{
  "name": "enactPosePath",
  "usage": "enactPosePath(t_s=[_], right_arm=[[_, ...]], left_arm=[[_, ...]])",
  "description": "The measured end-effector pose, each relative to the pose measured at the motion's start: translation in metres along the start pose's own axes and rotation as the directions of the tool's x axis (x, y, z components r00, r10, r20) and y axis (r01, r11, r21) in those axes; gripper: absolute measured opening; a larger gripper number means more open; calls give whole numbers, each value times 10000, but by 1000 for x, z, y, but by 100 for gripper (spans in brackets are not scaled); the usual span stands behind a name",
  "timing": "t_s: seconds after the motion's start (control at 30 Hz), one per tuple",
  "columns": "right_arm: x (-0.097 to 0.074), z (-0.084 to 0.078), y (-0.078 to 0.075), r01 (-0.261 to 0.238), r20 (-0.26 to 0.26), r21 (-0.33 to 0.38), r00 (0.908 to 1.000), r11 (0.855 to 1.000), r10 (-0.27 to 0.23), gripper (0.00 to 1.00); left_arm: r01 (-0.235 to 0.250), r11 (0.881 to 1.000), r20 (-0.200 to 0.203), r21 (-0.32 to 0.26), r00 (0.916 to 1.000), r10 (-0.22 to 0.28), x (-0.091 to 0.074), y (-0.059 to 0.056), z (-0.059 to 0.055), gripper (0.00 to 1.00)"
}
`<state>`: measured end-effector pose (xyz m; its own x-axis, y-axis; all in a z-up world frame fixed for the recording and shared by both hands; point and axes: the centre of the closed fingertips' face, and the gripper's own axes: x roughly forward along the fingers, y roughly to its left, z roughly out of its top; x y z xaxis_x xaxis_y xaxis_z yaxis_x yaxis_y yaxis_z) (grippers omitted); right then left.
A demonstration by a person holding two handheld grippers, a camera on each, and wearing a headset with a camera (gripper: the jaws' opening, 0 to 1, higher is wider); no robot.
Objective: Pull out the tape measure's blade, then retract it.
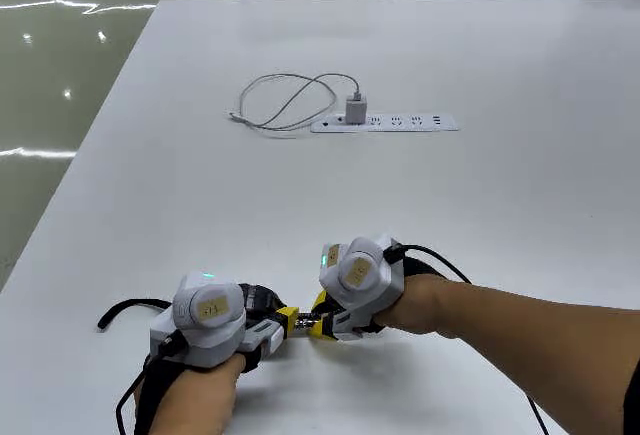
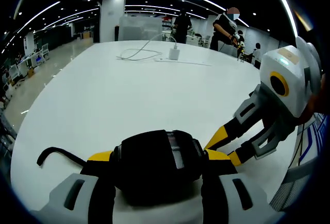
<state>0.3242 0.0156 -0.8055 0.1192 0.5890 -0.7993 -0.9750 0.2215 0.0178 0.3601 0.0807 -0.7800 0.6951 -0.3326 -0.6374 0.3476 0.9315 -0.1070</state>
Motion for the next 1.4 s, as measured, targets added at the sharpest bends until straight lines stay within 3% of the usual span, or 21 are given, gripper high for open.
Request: enactPosePath(t_s=[1.4], right_arm=[[16,22,3,-225,473,108,9986,9997,219,10]], left_arm=[[40,10000,35,-79,10000,-40,-1,1,1,64]])
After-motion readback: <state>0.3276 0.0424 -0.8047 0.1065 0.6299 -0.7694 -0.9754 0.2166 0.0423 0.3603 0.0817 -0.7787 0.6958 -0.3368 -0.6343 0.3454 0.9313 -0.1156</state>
